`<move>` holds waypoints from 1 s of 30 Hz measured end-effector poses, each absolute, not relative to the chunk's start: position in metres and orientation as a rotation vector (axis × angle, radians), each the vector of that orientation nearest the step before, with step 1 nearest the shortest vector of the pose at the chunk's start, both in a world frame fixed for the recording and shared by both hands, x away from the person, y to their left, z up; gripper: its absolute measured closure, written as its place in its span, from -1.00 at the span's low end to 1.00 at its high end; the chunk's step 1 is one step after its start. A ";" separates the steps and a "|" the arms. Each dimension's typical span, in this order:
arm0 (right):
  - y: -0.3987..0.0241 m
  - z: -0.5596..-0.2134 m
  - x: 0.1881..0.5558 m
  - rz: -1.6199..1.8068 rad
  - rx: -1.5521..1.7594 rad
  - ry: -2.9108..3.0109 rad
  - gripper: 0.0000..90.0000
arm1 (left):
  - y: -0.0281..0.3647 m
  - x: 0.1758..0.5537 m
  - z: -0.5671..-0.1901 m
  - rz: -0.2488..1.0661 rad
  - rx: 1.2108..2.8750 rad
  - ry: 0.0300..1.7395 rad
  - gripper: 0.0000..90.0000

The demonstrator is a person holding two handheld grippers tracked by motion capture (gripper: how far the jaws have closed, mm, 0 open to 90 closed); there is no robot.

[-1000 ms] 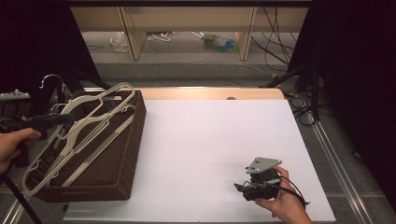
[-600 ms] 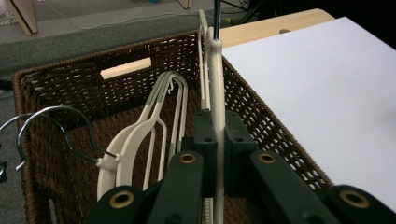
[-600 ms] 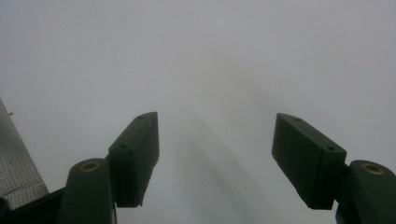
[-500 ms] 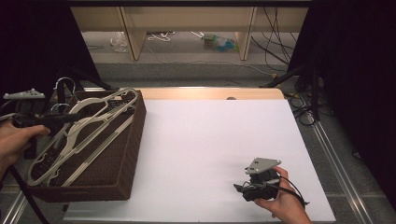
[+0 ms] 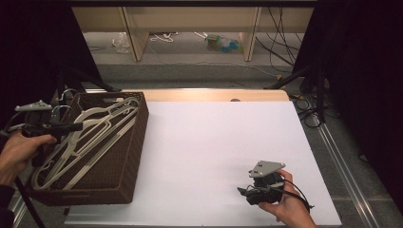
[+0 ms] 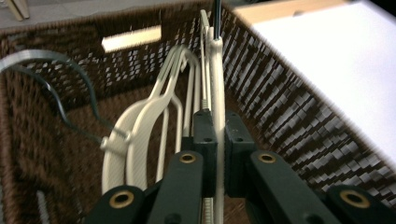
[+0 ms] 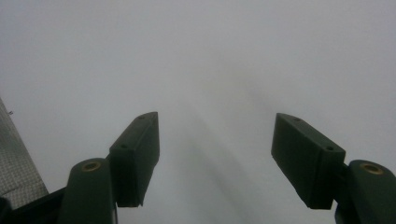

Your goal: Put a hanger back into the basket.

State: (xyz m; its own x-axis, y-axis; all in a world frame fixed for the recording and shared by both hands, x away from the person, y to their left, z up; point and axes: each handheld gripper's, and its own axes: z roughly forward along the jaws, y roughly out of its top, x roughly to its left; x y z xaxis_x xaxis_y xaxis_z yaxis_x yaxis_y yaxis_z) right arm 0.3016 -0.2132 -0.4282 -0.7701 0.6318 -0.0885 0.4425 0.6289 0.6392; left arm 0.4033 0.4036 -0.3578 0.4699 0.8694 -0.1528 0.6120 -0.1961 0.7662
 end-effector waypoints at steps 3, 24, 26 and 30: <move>-0.211 -0.431 0.301 0.880 0.860 2.567 -0.26 | 0.405 0.405 -0.365 0.392 1.945 1.237 0.91; -0.211 -0.430 0.301 0.880 0.856 2.585 -0.27 | 0.411 0.414 -0.397 0.423 2.092 1.352 0.82; -0.211 -0.430 0.301 0.878 0.847 2.592 -0.27 | 0.411 0.413 -0.397 0.436 2.092 1.352 0.81; -0.210 -0.432 0.301 0.884 0.846 2.579 -0.27 | 0.409 0.414 -0.398 0.449 2.066 1.377 0.78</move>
State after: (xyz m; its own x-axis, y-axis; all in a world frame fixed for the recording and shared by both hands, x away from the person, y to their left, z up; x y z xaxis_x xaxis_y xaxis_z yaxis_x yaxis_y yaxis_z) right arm 0.3007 -0.2103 -0.4316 -0.7872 0.6120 -0.0759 0.4367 0.6400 0.6322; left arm 0.4136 0.4085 -0.3983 0.4017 0.9143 -0.0522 0.7079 -0.2739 0.6510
